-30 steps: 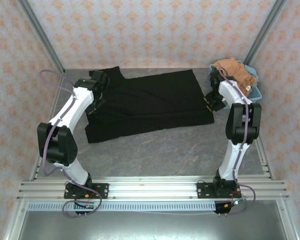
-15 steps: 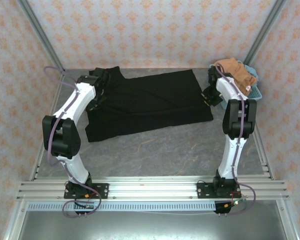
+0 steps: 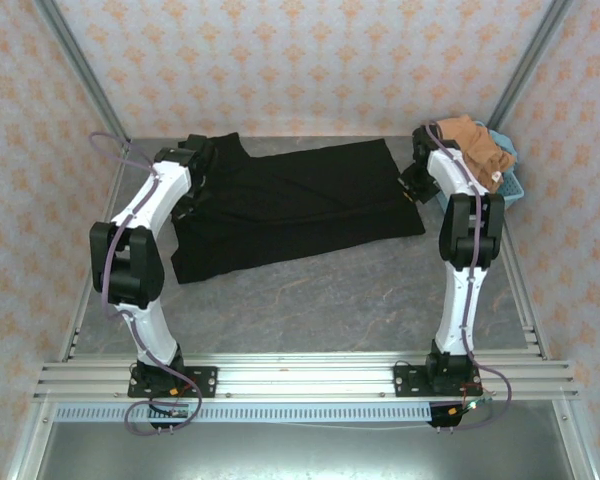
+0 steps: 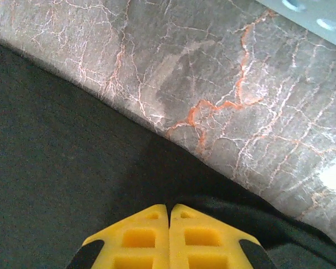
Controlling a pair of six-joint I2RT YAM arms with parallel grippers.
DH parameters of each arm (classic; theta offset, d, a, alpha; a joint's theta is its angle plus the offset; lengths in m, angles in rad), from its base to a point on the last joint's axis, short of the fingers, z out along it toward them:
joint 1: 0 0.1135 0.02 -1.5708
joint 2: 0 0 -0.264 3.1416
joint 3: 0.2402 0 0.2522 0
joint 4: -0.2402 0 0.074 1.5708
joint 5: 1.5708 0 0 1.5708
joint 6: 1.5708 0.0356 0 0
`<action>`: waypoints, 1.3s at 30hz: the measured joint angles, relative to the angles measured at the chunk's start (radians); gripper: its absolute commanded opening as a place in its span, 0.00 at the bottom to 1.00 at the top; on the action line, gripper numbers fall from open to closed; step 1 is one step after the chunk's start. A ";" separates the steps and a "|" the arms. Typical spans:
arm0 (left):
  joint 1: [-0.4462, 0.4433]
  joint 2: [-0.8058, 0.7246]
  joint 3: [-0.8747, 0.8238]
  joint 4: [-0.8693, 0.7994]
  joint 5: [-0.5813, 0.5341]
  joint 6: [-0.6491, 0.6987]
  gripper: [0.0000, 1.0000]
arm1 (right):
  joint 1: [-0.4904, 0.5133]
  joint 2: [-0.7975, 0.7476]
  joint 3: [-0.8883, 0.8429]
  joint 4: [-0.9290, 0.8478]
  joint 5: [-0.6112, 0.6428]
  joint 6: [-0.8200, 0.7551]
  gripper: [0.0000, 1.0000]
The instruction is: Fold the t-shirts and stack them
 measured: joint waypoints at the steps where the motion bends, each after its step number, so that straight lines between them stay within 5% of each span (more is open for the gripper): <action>1: 0.002 0.010 0.010 0.004 0.001 0.008 0.00 | 0.000 0.010 0.013 -0.005 0.000 -0.002 0.06; 3: 0.008 0.043 0.040 0.010 0.012 0.030 0.12 | 0.000 0.034 0.051 -0.016 -0.002 -0.008 0.29; 5: 0.013 0.075 0.067 0.016 0.026 0.055 0.61 | 0.000 0.052 0.084 -0.020 -0.003 -0.023 0.44; 7: 0.016 0.097 0.088 0.016 0.031 0.070 0.74 | 0.000 0.053 0.102 -0.027 -0.002 -0.040 0.54; 13: 0.029 0.018 0.058 0.003 0.042 0.080 0.75 | 0.000 -0.012 0.072 -0.037 0.004 -0.068 0.62; 23: 0.120 -0.407 -0.562 0.036 0.311 -0.035 0.70 | -0.002 -0.509 -0.555 0.087 -0.019 -0.076 0.64; 29: 0.126 -0.396 -0.748 0.122 0.433 -0.124 0.69 | -0.014 -0.520 -0.737 0.198 -0.072 -0.094 0.65; 39: 0.160 -0.353 -0.742 0.225 0.389 -0.132 0.56 | -0.027 -0.465 -0.740 0.284 -0.080 -0.124 0.64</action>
